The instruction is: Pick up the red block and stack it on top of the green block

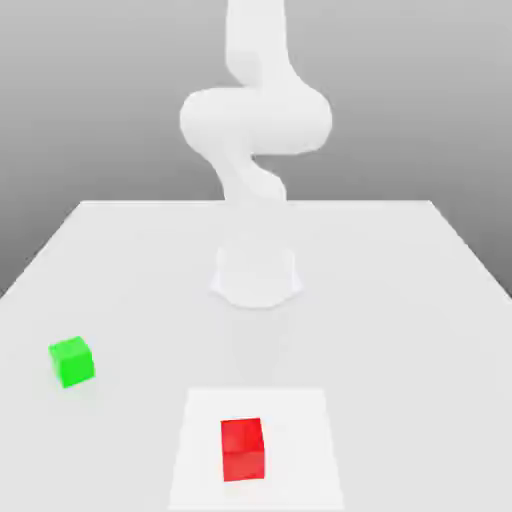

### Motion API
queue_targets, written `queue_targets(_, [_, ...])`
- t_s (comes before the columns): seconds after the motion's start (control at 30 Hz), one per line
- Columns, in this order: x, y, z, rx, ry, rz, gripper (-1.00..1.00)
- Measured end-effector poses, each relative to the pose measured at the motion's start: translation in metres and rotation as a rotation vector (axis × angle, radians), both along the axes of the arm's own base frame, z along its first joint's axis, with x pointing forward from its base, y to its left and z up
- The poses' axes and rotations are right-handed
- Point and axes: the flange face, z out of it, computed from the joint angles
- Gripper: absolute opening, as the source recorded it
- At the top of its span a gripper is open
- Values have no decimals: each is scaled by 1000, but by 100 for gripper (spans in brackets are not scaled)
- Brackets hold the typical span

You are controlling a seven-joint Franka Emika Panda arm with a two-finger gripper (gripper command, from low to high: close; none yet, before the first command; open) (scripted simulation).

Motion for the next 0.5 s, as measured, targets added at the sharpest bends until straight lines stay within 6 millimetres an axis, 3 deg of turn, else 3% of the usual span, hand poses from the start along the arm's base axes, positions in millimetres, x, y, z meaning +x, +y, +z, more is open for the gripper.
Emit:
queue_targets(0.1, [37,-2,-59,-6,99,14,0])
queue_targets(0.23, [70,-5,-139,-13,225,32,0])
queue_targets(0.37, [88,-7,-222,-20,351,50,0])
queue_targets(0.5, [91,-9,-305,-28,477,68,0])
